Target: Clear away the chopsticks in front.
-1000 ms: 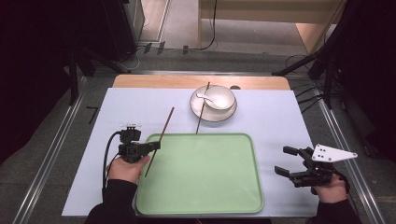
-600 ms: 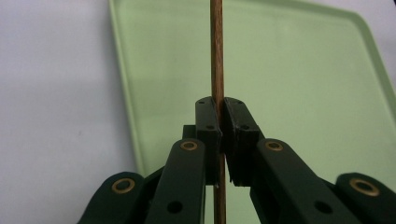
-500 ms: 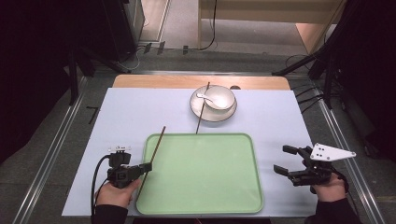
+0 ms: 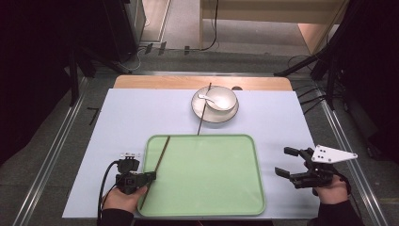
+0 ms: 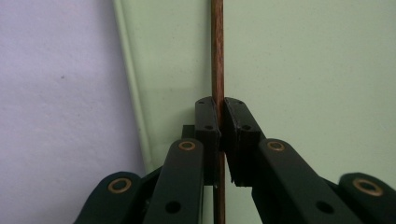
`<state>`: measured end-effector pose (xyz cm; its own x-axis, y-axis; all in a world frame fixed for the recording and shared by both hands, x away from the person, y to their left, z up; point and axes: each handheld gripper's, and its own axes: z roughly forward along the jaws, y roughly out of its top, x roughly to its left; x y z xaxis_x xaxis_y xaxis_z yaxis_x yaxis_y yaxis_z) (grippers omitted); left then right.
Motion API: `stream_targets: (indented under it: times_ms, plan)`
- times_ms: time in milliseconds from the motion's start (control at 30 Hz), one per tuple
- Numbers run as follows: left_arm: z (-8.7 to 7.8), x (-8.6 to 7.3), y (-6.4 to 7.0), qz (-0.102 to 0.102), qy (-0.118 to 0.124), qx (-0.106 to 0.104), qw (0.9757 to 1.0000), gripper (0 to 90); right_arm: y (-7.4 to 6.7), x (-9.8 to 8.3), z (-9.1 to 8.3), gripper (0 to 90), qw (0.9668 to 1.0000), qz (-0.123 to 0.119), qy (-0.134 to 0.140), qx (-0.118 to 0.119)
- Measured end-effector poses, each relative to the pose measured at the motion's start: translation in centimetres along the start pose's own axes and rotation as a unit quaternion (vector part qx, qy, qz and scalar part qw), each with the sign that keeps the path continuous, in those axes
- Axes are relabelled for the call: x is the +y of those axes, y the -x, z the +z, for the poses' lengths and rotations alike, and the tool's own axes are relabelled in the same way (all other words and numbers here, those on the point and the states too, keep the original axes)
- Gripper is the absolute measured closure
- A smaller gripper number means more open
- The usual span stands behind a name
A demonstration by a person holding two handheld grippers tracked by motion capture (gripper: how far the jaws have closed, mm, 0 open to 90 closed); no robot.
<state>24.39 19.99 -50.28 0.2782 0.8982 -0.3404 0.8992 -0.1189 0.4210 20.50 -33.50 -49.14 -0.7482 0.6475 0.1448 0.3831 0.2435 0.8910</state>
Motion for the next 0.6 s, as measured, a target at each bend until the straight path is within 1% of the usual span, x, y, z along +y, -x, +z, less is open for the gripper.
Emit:
stream_targets:
  times_ms: [33, 67, 100, 133, 200, 267, 333, 433, 500, 567, 600]
  plan:
    - [0.0, 0.0, 0.0, -0.003, 0.002, 0.001, 1.0, 84.6, 0.0, 0.0, 0.0, 16.3, 1.0, 0.001, 0.0, 0.001]
    - [0.0, 0.1, 0.0, 0.0, 0.0, 0.0, 1.0, 84.5, 0.1, -0.1, 0.0, 16.3, 1.0, 0.002, 0.0, 0.001]
    - [0.0, 0.3, -0.2, -0.002, -0.003, -0.006, 1.0, 83.8, 0.2, -0.1, 0.0, 16.3, 1.0, 0.004, -0.003, -0.001]
    - [0.0, 0.3, -0.2, -0.002, -0.003, -0.006, 1.0, 83.1, 0.2, -0.1, 0.0, 16.3, 1.0, 0.004, -0.003, -0.001]
    - [0.0, 0.4, -0.5, -0.01, -0.004, -0.015, 0.9998, 82.8, 0.3, -0.2, 0.1, 16.3, 1.0, 0.007, -0.005, 0.0]
    - [0.1, 0.5, -0.7, -0.013, -0.004, -0.02, 0.9997, 82.1, 0.2, -0.3, 0.2, 16.3, 1.0, 0.007, -0.005, 0.002]
    - [0.0, 0.6, -0.9, -0.013, -0.003, -0.023, 0.9996, 80.7, 0.2, -0.3, 0.1, 16.3, 1.0, 0.006, -0.005, 0.005]
    - [0.0, 0.7, -0.9, -0.013, 0.0, -0.029, 0.9995, 76.3, 0.1, -0.3, -0.1, 16.3, 1.0, 0.006, 0.0, 0.008]
    - [-0.1, 0.7, -1.0, -0.007, 0.001, -0.034, 0.9994, 69.2, 0.0, -0.3, -0.1, 16.3, 0.9999, 0.005, 0.002, 0.009]
    - [-0.2, 1.0, -0.9, 0.009, -0.003, -0.038, 0.9992, 62.9, -0.1, -0.3, -0.2, 16.3, 0.9999, 0.005, 0.005, 0.015]
    - [-0.3, 1.1, -0.9, 0.013, 0.0, -0.045, 0.9989, 60.3, -0.1, -0.3, -0.2, 16.3, 0.9998, 0.005, 0.006, 0.017]
